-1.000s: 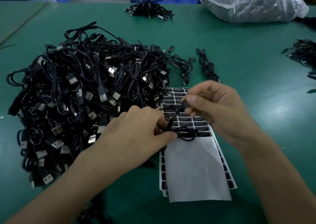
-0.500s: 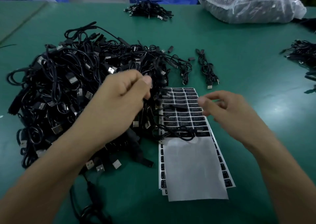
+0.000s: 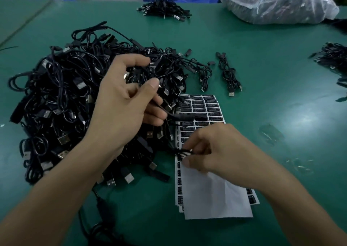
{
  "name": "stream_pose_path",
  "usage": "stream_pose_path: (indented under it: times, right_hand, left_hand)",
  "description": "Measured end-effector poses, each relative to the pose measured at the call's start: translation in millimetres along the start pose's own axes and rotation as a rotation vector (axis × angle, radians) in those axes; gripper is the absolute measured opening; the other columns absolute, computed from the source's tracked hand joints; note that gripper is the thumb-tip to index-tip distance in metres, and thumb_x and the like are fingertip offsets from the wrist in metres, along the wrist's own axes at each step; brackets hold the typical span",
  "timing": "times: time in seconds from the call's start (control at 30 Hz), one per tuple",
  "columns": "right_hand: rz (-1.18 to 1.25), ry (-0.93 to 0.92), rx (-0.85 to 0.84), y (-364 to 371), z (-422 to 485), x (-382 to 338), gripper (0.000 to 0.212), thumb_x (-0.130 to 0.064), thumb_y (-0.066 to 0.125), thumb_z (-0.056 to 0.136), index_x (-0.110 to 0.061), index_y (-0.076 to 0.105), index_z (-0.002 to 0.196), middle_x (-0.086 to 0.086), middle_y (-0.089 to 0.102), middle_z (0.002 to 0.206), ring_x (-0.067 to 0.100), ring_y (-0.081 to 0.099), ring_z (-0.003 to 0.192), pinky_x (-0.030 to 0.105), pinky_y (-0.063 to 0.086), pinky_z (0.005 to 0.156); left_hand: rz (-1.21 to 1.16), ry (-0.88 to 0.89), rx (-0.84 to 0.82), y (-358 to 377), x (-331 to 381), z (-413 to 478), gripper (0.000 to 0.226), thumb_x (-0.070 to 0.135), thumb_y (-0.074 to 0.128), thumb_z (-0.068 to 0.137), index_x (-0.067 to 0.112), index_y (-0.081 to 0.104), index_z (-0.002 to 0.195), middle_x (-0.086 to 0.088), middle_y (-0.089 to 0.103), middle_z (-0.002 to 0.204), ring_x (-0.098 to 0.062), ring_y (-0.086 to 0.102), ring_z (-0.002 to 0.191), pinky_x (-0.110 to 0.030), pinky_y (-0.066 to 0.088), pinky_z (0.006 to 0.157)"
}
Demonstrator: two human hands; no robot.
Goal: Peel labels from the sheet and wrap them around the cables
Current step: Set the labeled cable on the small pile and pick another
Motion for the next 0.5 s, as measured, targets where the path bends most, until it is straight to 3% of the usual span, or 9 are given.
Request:
stream_pose_path:
  times: [0.1, 0.2, 0.23, 0.37, 0.43, 0.5]
  right_hand:
    - [0.274, 0.049, -0.122, 33.0, 1.9, -5.6, 0.016, -0.017, 0.08, 0.085, -0.015, 0.068, 0.094, 0.004, 0.073, 0.066, 0.017, 0.068, 0.053, 0.03, 0.058, 0.056]
    - [0.426, 0.042, -0.131, 53.9, 1.0, -11.0, 0.012, -0.013, 0.076, 0.086, -0.015, 0.069, 0.095, 0.013, 0.076, 0.078, 0.027, 0.074, 0.067, 0.043, 0.063, 0.07]
    - [0.394, 0.022, -0.13, 56.8, 1.2, -11.5, 0.012, -0.014, 0.075, 0.087, -0.017, 0.07, 0.097, 0.011, 0.076, 0.081, 0.025, 0.075, 0.071, 0.041, 0.063, 0.071]
    - [-0.006, -0.083, -0.075, 34.7, 9.9, -13.7, 0.017, -0.02, 0.072, 0.088, -0.028, 0.078, 0.103, -0.012, 0.077, 0.089, -0.005, 0.066, 0.079, 0.005, 0.045, 0.069]
    - [-0.139, -0.067, 0.042, 5.1, 16.7, -5.5, 0.015, -0.017, 0.071, 0.088, -0.029, 0.079, 0.094, -0.014, 0.075, 0.088, -0.005, 0.065, 0.08, 0.003, 0.043, 0.068]
    - [-0.234, 0.016, 0.219, -29.4, 21.4, 12.3, 0.013, -0.019, 0.071, 0.089, -0.03, 0.074, 0.095, -0.011, 0.07, 0.09, 0.001, 0.063, 0.08, 0.01, 0.045, 0.068]
  left_hand:
    - [-0.04, 0.002, 0.009, 0.7, -0.5, 1.2, 0.022, 0.011, 0.057, 0.101, 0.029, 0.062, 0.113, -0.001, 0.068, 0.074, -0.017, 0.071, 0.063, -0.026, 0.059, 0.057]
    - [-0.04, -0.032, -0.026, 7.3, -8.4, 1.5, 0.016, 0.006, 0.07, 0.09, 0.014, 0.072, 0.104, 0.002, 0.07, 0.082, -0.015, 0.073, 0.078, -0.025, 0.061, 0.069]
    - [-0.019, -0.037, -0.034, 8.3, -10.8, 1.6, 0.021, 0.004, 0.075, 0.084, 0.014, 0.072, 0.104, 0.002, 0.071, 0.084, -0.014, 0.073, 0.079, -0.025, 0.061, 0.072]
    - [0.267, 0.039, -0.007, 2.5, -9.7, 0.8, 0.034, 0.009, 0.086, 0.074, 0.024, 0.072, 0.101, 0.009, 0.072, 0.086, -0.007, 0.073, 0.072, -0.019, 0.058, 0.07]
    - [0.42, 0.086, 0.004, 2.5, -7.8, -1.9, 0.033, 0.014, 0.087, 0.075, 0.026, 0.071, 0.102, 0.01, 0.069, 0.082, -0.004, 0.071, 0.065, -0.016, 0.057, 0.062]
    - [0.647, 0.164, 0.011, 7.3, -3.2, -6.9, 0.028, 0.021, 0.085, 0.078, 0.026, 0.072, 0.103, 0.01, 0.061, 0.08, -0.005, 0.065, 0.062, -0.015, 0.054, 0.057]
Point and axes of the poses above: each hand's wrist, its own z-axis towards the middle knuckle, its own y-axis out of the palm, x = y × z, the point moved 10 cm from there along z, towards the middle knuckle
